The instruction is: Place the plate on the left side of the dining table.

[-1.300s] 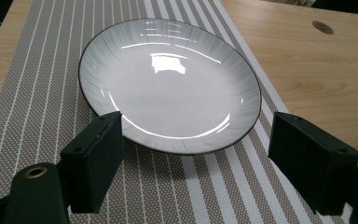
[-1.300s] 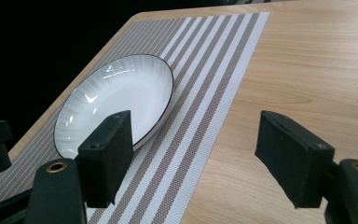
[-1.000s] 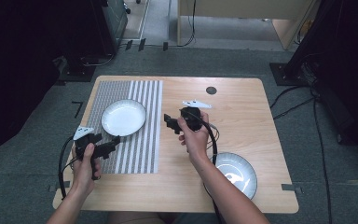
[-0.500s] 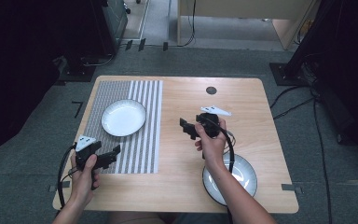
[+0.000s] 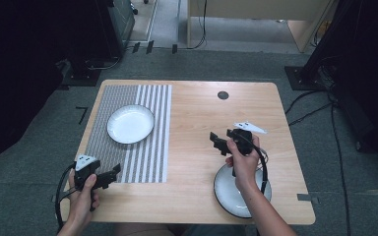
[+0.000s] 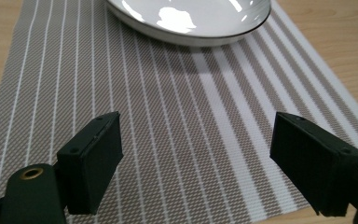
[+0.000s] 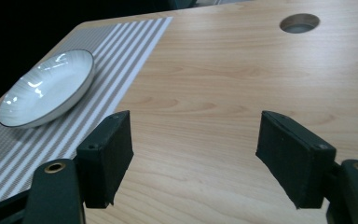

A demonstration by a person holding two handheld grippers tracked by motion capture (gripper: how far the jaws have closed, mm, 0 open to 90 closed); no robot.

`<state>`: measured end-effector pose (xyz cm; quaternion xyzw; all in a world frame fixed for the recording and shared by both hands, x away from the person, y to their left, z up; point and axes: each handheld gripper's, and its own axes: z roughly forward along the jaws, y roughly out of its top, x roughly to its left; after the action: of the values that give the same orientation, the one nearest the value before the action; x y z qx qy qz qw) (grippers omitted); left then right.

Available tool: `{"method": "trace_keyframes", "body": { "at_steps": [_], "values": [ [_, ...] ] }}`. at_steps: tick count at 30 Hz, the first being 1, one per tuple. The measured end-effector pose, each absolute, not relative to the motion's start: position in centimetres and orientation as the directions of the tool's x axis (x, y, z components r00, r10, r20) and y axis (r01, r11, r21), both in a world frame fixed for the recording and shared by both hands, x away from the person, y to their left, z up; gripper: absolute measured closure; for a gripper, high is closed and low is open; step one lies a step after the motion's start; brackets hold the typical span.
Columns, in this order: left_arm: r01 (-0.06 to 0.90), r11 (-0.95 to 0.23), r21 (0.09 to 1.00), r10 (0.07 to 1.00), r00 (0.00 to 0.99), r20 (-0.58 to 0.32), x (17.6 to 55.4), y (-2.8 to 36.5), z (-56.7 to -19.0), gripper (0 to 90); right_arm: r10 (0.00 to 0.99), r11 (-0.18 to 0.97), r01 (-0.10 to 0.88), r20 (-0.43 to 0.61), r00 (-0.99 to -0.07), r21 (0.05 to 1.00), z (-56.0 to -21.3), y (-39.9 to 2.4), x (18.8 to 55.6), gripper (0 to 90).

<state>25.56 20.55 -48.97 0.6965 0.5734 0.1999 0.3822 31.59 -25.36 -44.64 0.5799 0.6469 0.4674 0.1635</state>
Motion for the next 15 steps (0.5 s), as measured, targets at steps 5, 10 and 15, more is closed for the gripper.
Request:
{"method": "trace_keyframes", "body": {
  "at_steps": [5, 10, 15],
  "values": [
    [0.656, -0.060, 0.752, 0.955, 0.257, -0.148, 25.1, 21.5, -49.9, 15.3, 0.910, -0.129, 0.599, 0.335, -0.246, 0.790, -45.4, -27.2, 30.6, 26.9],
    [0.669, -0.074, 0.740, 0.959, 0.252, -0.132, 24.9, 22.3, -50.6, 14.6, 0.913, -0.153, 0.597, 0.343, -0.219, 0.788, -46.1, -28.9, 29.6, 26.9],
    [0.671, -0.085, 0.737, 0.965, 0.238, -0.106, 24.7, 22.9, -50.9, 14.5, 0.923, -0.158, 0.593, 0.332, -0.197, 0.789, -46.6, -30.4, 28.7, 26.8]
  ]
}}
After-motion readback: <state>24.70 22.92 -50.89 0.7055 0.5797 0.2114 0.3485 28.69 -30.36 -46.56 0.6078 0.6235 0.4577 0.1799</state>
